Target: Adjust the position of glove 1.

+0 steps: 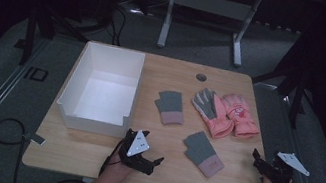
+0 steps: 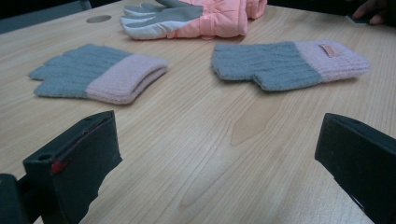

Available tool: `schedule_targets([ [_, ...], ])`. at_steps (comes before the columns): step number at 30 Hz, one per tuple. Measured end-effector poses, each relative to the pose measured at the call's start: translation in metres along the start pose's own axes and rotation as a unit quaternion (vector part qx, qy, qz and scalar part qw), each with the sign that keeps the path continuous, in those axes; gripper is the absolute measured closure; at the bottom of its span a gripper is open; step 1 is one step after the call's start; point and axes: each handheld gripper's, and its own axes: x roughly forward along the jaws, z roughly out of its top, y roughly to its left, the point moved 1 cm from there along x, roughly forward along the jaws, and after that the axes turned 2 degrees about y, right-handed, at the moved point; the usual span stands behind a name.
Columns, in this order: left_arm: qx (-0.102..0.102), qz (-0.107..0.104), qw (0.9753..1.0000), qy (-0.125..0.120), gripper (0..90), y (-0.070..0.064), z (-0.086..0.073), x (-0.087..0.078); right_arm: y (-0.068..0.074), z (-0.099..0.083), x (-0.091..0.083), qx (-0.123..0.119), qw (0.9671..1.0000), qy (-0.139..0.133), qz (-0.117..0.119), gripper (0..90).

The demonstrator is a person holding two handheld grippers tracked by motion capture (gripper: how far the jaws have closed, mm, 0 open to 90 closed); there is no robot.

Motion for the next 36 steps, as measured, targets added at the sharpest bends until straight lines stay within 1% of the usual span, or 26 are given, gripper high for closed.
schedule_targets([
  [5,0.002,-0.001,1.0,0.0,0.0,-0.001,0.0,0.0,0.001,0.0,0.001,-0.006,1.0,0.004,-0.004,15.7],
  [6,0.002,0.0,1.0,0.0,0.0,-0.001,0.0,0.0,0.001,0.0,0.001,-0.003,0.9999,0.01,0.003,15.6],
  [9,0.003,0.001,1.0,0.004,0.0,-0.001,0.0,0.001,0.001,0.0,0.001,0.0,0.9999,0.011,0.008,15.5],
  [11,0.004,0.003,1.0,0.002,0.0,-0.001,0.0,0.001,0.0,0.0,0.001,0.004,0.9999,0.013,0.006,15.3],
  [15,0.004,0.003,1.0,0.003,0.0,-0.002,0.0,0.001,0.002,0.0,0.001,-0.003,0.9999,0.014,0.001,15.2],
  [16,0.005,0.003,1.0,0.003,0.0,-0.002,0.0,0.001,0.003,0.001,0.002,-0.006,0.9997,0.023,0.01,13.0],
  [17,0.006,0.003,1.0,0.003,0.0,-0.002,0.0,0.001,0.003,0.001,0.002,-0.006,0.9997,0.023,0.01,13.0],
  [18,0.006,0.004,1.0,0.002,0.0,-0.002,0.0,0.001,0.002,0.002,0.004,-0.001,0.999,0.036,0.026,12.7],
  [19,0.007,0.005,1.0,0.002,0.0,-0.002,0.0,0.001,0.002,0.002,0.004,-0.001,0.999,0.036,0.026,12.7],
  [20,0.008,0.005,1.0,0.002,0.0,-0.002,0.0,0.001,0.002,0.003,0.004,0.004,0.9988,0.034,0.034,12.6],
  [21,0.009,0.004,0.9999,0.002,0.0,-0.002,0.0,0.001,0.002,0.003,0.004,0.004,0.9988,0.034,0.034,12.6],
  [23,0.009,0.008,0.9999,0.003,0.0,-0.003,0.0,0.001,0.0,0.006,0.004,0.015,0.9983,0.038,0.041,12.6],
  [24,0.009,0.008,0.9999,0.003,0.0,-0.003,0.0,0.001,0.0,0.006,0.004,0.015,0.9983,0.038,0.041,12.6],
  [25,0.009,0.008,0.9999,0.003,0.0,-0.003,0.0,0.001,-0.002,0.01,0.005,0.027,0.9973,0.05,0.047,12.1],
  [28,0.011,0.007,0.9999,0.005,0.0,-0.003,0.001,0.001,-0.002,0.015,0.005,0.019,0.9972,0.061,0.039,12.0],
  [30,0.011,0.005,0.9999,0.005,0.0,-0.003,0.001,0.001,-0.004,0.02,0.004,0.03,0.9973,0.056,0.039,12.5],
  [31,0.011,0.005,0.9999,0.005,0.0,-0.003,0.001,0.001,-0.004,0.02,0.004,0.03,0.9973,0.056,0.039,12.5],
  [32,0.01,0.004,0.9999,0.004,0.0,-0.003,0.001,0.001,-0.004,0.022,0.004,0.037,0.997,0.057,0.037,12.7],
  [34,0.007,0.005,1.0,0.003,0.0,-0.002,0.0,0.001,-0.002,0.03,0.003,0.042,0.9971,0.056,0.03,14.1],
  [35,0.007,0.005,1.0,0.003,0.0,-0.002,0.0,0.001,-0.002,0.03,0.003,0.042,0.9971,0.056,0.03,14.1],
  [36,0.008,0.005,1.0,0.003,0.0,-0.002,0.001,0.001,0.0,0.035,0.004,0.048,0.9945,0.082,0.045,14.2],
])
